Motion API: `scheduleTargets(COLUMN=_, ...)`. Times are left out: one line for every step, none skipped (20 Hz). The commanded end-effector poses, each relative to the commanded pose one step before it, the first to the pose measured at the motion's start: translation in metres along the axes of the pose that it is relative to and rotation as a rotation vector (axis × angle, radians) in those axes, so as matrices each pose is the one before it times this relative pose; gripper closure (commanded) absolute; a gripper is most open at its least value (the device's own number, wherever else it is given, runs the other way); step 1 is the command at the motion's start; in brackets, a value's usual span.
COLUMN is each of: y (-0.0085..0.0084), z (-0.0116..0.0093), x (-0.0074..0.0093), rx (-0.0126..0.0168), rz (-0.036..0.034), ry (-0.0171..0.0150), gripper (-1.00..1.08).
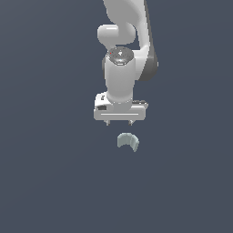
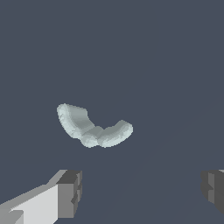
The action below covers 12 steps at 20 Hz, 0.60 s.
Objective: Pick up the object and move it to a goal position.
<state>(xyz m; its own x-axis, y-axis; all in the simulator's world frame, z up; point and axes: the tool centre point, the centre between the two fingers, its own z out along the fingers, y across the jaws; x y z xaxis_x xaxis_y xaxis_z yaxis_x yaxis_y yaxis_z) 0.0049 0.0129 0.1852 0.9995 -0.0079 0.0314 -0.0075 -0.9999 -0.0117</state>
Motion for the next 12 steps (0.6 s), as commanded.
scheduleTargets(y=0.00001, z=0.00000, x=0.00000, rx=0.00000, rz=0.00000, ry=0.00000, gripper=-0.20)
scheduleTargets(y=-0.00024, z=-0.00023, x=-0.00004, rx=0.00000, rz=0.00000, ry=0.00000, gripper=-0.20)
scheduleTargets(y=0.00025, z=0.00039, x=0.00019, rx=0.00123, rz=0.00123, ry=-0.00178, gripper=-0.20)
scheduleTargets(y=0.00003, z=0.00020, x=0.00018, rx=0.00156, rz=0.00158, ry=-0.00225, gripper=-0.20)
scheduleTargets(y=0.00000, z=0.00023, x=0.00024, rx=0.00213, rz=0.00215, ry=-0.00307, gripper=-0.20)
scheduleTargets(y=0.00005, z=0.00036, x=0.00033, rx=0.00281, rz=0.00284, ry=-0.00406, gripper=-0.20)
scheduleTargets(y=0.00004, z=0.00042, x=0.00039, rx=0.00341, rz=0.00345, ry=-0.00492, gripper=-0.20)
scheduleTargets(y=0.00005, z=0.00050, x=0.00046, rx=0.00403, rz=0.00408, ry=-0.00582, gripper=-0.20)
scheduleTargets(y=0.00006, z=0.00057, x=0.00053, rx=0.00463, rz=0.00471, ry=-0.00671, gripper=-0.20)
scheduleTargets(y=0.00007, z=0.00065, x=0.00061, rx=0.00526, rz=0.00535, ry=-0.00763, gripper=-0.20)
scheduleTargets(y=0.00009, z=0.00074, x=0.00068, rx=0.00588, rz=0.00600, ry=-0.00854, gripper=-0.20)
scheduleTargets(y=0.00010, z=0.00081, x=0.00075, rx=0.00649, rz=0.00664, ry=-0.00945, gripper=-0.20)
